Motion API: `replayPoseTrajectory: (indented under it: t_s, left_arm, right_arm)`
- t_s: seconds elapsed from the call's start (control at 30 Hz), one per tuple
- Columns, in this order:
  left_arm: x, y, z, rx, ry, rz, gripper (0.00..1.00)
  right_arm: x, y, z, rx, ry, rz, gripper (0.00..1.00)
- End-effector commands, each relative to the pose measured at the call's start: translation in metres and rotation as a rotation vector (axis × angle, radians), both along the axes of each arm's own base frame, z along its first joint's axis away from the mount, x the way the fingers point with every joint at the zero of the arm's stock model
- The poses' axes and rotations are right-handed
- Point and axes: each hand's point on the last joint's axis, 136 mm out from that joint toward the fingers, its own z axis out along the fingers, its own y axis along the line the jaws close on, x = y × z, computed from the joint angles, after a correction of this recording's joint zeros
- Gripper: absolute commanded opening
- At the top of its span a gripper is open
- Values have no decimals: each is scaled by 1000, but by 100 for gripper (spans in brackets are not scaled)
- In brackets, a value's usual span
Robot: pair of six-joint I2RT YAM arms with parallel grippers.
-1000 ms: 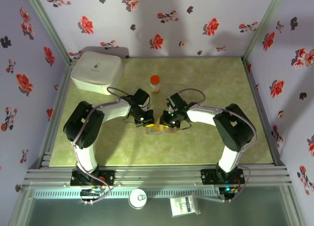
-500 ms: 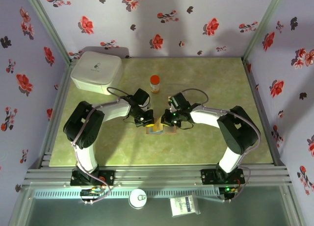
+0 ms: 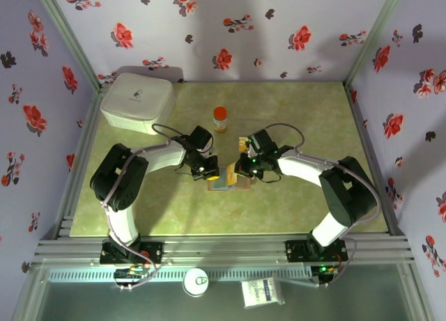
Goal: Take the credit cards out of the card holder
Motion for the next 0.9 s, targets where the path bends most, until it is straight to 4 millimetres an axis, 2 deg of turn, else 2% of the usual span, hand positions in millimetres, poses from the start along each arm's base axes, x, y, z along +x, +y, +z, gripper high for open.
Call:
replayPoseTrajectory:
  t_s: [0.0,0.2,0.43,0.57,0.7,0.87]
  left_arm:
    - [-10,8,-7,49,20,-19,0]
    - [1,0,15,6,-30,-12,0]
    - [9,-2,36,-29,-85,-2,0]
    - [12,3,38,-31,-103,12,1]
    - [14,8,37,-33,-109,30,2]
    - [13,14,36,-31,-119,41,3]
  right_arm:
    - [-3,-14,3,-71,-11,15,3]
    - [6,-24,21,-150,-82,80,1]
    - [13,-29,49,-256,-231,320,0]
    - [21,-33,62,-339,-330,495,0]
    - [31,-39,65,-441,-415,684,0]
    - [35,-48,67,-541,-499,1038,0]
